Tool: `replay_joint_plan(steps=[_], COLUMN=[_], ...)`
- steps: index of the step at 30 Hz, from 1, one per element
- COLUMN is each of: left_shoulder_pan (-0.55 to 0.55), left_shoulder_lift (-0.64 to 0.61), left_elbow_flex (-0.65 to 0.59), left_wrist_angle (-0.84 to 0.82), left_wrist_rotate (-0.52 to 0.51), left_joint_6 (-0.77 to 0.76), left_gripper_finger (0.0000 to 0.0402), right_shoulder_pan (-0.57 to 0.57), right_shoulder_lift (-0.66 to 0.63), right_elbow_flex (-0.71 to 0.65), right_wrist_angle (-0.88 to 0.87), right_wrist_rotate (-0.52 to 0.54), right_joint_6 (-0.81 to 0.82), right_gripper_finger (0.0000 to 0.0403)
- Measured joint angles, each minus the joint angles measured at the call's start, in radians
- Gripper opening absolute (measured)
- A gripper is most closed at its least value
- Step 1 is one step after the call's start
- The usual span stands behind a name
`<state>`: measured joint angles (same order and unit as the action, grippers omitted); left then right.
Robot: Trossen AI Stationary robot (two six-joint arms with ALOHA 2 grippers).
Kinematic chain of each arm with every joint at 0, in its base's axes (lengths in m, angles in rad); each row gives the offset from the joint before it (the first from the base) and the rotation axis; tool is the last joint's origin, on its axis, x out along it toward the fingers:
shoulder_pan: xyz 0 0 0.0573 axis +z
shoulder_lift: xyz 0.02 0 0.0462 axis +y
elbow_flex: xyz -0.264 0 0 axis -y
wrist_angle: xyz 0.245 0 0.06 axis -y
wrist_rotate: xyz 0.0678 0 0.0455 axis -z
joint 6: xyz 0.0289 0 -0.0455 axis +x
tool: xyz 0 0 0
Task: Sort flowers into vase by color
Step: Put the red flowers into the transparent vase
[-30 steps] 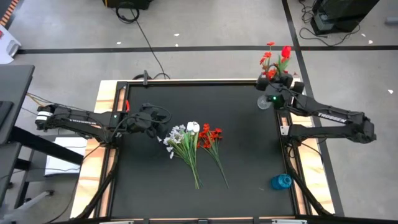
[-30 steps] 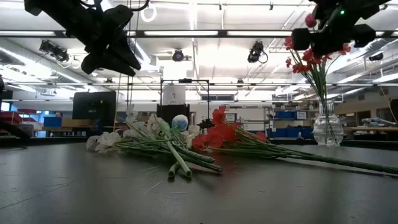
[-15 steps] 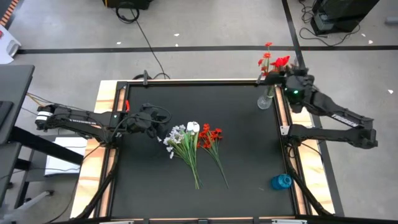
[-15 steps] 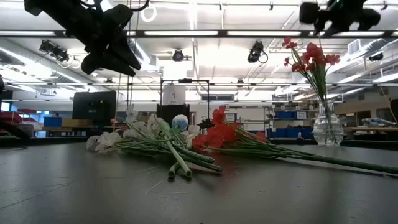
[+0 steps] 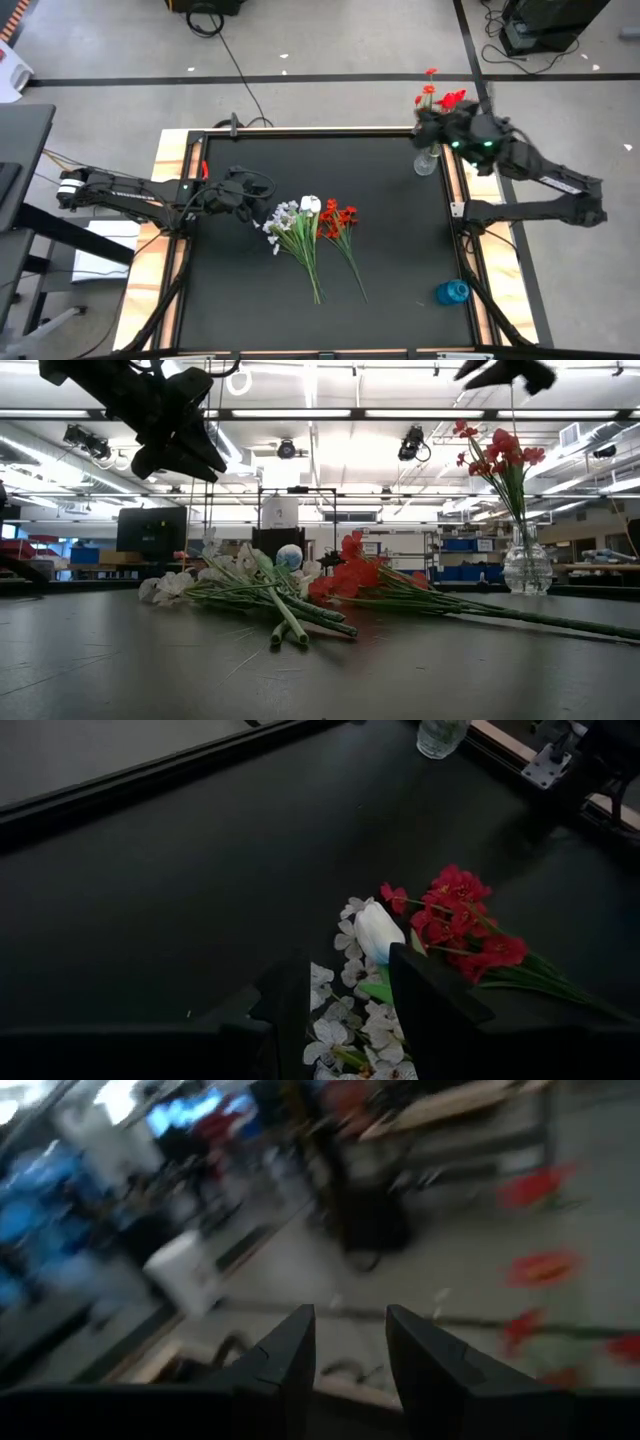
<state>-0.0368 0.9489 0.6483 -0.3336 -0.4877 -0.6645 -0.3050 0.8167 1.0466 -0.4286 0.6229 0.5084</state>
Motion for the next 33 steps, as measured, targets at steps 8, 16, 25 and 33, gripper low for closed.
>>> replay_joint_plan(steps=[8, 16, 25, 33], left_shoulder_pan=[0.000, 0.000, 0.000, 0.000], left_shoulder_lift=[0.000, 0.000, 0.000, 0.000], left_elbow_flex=[0.000, 0.000, 0.000, 0.000], left_wrist_angle=[0.000, 0.000, 0.000, 0.000], left_wrist_rotate=[0.000, 0.006, 0.009, 0.010], left_joint_6=[0.002, -0.006, -0.002, -0.002], left_gripper_finger=[0.0144, 0.0144, 0.0144, 0.0144], right_shoulder_pan=[0.159, 0.305, 0.405, 0.437], right_shoulder_lift=[0.235, 0.466, 0.713, 0.870], right_elbow_flex=[-0.001, -0.002, -0.002, -0.002], right_wrist_angle=[-0.069, -0.110, -0.096, 0.005], right_wrist_rotate=[-0.187, -0.367, -0.560, -0.689], right_joint_6=[0.188, 0.288, 0.424, 0.422], right_gripper_finger=[0.0134, 0.0136, 0.0180, 0.0223])
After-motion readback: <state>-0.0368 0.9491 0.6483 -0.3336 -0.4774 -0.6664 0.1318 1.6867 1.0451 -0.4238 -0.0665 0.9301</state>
